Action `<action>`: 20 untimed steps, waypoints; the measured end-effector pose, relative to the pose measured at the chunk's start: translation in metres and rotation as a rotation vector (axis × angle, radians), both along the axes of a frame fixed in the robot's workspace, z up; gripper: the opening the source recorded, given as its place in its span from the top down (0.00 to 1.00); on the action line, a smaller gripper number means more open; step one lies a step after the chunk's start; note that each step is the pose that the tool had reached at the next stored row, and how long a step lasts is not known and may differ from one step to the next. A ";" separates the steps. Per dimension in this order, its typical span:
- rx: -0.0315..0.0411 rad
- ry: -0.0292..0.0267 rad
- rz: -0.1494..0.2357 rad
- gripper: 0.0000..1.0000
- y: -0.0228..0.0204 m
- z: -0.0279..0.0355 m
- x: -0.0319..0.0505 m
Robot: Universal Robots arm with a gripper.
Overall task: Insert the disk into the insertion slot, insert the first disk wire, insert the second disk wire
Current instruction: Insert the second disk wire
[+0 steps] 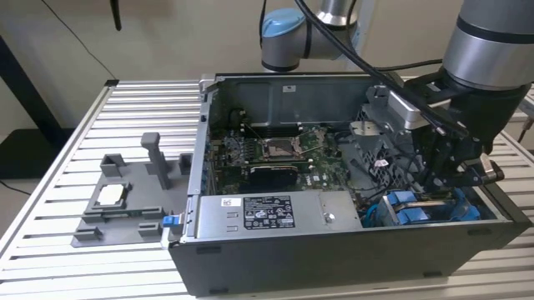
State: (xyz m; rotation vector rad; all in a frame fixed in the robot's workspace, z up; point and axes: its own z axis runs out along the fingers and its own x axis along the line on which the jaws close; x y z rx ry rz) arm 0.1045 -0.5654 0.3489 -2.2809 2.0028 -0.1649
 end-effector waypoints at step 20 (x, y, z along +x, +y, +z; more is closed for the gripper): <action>0.0255 -0.0001 -0.003 0.84 -0.0012 -0.0046 0.0023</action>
